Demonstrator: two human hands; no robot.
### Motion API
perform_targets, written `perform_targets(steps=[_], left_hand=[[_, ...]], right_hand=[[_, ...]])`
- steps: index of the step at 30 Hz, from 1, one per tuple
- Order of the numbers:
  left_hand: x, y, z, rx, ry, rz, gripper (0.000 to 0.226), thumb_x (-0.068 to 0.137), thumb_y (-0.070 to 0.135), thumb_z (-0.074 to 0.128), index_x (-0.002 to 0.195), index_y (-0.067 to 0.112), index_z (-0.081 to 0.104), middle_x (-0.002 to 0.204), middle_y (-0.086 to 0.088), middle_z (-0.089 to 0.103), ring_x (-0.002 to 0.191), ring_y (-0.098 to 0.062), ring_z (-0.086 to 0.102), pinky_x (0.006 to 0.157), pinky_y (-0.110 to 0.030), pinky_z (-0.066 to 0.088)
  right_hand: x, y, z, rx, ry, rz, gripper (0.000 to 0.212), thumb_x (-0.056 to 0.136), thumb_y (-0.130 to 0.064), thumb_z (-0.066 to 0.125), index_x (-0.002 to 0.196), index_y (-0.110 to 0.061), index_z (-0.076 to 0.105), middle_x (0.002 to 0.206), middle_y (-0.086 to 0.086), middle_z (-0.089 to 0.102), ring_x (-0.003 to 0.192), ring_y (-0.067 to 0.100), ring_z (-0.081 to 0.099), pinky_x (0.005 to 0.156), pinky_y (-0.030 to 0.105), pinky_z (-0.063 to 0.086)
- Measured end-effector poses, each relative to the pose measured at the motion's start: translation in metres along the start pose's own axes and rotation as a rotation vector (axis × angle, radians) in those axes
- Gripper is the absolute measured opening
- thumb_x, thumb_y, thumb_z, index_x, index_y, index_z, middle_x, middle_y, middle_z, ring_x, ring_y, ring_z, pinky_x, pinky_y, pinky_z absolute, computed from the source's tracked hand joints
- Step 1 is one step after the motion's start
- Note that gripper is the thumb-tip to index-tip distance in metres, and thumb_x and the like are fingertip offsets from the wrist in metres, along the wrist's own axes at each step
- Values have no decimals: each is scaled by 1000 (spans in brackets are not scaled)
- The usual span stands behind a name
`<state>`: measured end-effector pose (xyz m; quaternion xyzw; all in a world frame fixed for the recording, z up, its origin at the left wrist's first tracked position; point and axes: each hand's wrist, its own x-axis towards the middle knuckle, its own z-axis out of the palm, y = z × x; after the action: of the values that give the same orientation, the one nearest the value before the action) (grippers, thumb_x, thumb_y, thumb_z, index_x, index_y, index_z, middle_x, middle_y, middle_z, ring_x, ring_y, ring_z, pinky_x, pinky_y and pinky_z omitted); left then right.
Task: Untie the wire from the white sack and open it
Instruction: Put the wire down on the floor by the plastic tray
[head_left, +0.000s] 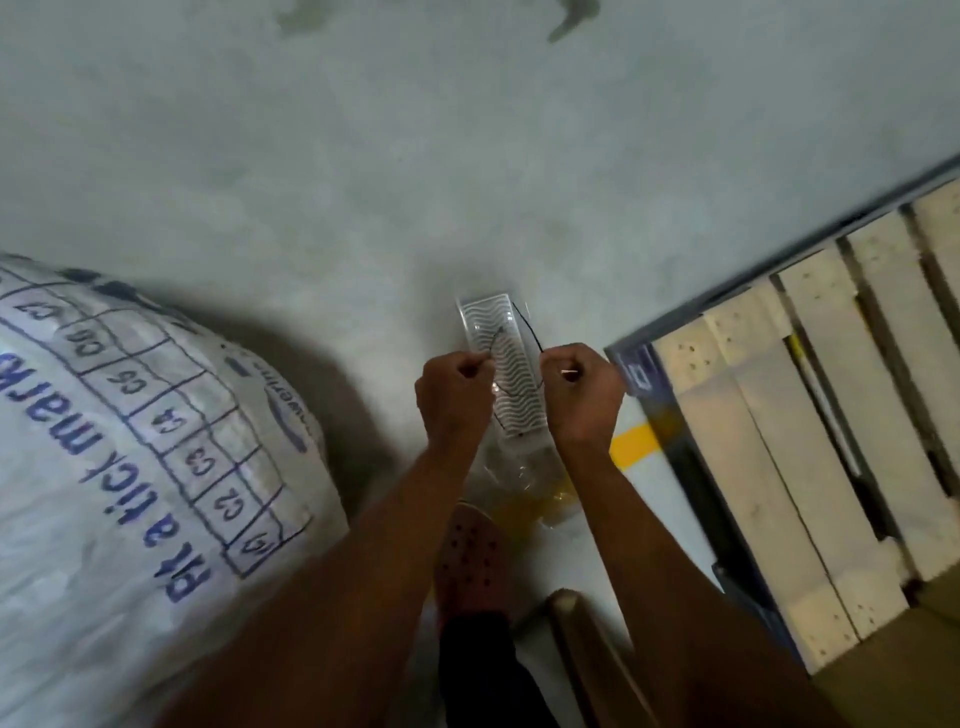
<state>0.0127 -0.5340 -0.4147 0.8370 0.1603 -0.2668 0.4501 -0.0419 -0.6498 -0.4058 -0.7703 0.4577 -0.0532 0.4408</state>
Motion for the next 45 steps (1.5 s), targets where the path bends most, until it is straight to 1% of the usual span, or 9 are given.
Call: perform_targets(steps=[6,9,12,18,21,24,36,43,45], left_hand=[[42,-48,67,170,95,-48,20,85,30,73,94,17,86,87,-6,83,84,-28,78,69,-32,56],[57,-62,84,355,142,20,23,88,35,69,95,20,85,93,-4,82,87,-29,77,68,-31,53],[70,-70,93,468,163,105,25,89,38,67,95,20,84,98,-2,79,89,-29,76,72,-36,60],[80,-77,96,544,154,145,20,92,37,71,90,21,84,90,1,79,78,-23,76,65,-30,53],[83,-75,93,564,135,141,18,90,36,72,90,22,83,90,1,78,79,-25,76,68,-32,58],[84,-73,90,597,127,156,12,91,32,72,89,23,79,94,1,76,82,-25,74,66,-31,47],[74,-77,77,620,80,275,25,100,41,68,116,27,81,108,1,78,95,-23,76,75,-30,52],[77,-78,72,619,38,295,27,100,39,67,119,25,81,112,2,78,97,-22,76,77,-27,48],[78,-79,71,604,35,298,26,99,41,68,118,27,81,110,2,79,96,-22,76,82,-30,57]], right_hand=[[52,93,41,-271,-106,-58,24,84,-41,46,76,-29,66,89,5,69,87,23,66,77,35,52],[58,113,57,-377,-76,-98,28,87,-29,51,94,-17,76,118,13,68,110,37,61,89,43,50],[65,126,69,-499,-91,-163,8,88,-18,70,92,-17,77,134,8,62,122,33,56,93,48,53],[71,140,79,-687,-122,-332,12,90,-22,72,93,-13,79,138,13,63,124,36,58,85,50,56],[72,145,79,-709,-148,-338,9,89,-20,75,92,-12,77,137,13,63,118,35,61,76,47,60],[72,146,77,-676,-185,-309,11,90,-21,76,91,-11,72,137,13,59,115,31,60,70,45,61],[64,151,61,-640,-308,-306,24,91,-25,76,114,-18,77,155,14,51,141,32,49,99,47,55],[67,152,62,-835,-338,-367,22,91,-17,73,113,-15,76,151,16,50,135,38,49,95,57,55],[67,148,61,-778,-336,-374,23,91,-18,75,114,-17,78,152,18,51,138,39,48,100,56,54]])
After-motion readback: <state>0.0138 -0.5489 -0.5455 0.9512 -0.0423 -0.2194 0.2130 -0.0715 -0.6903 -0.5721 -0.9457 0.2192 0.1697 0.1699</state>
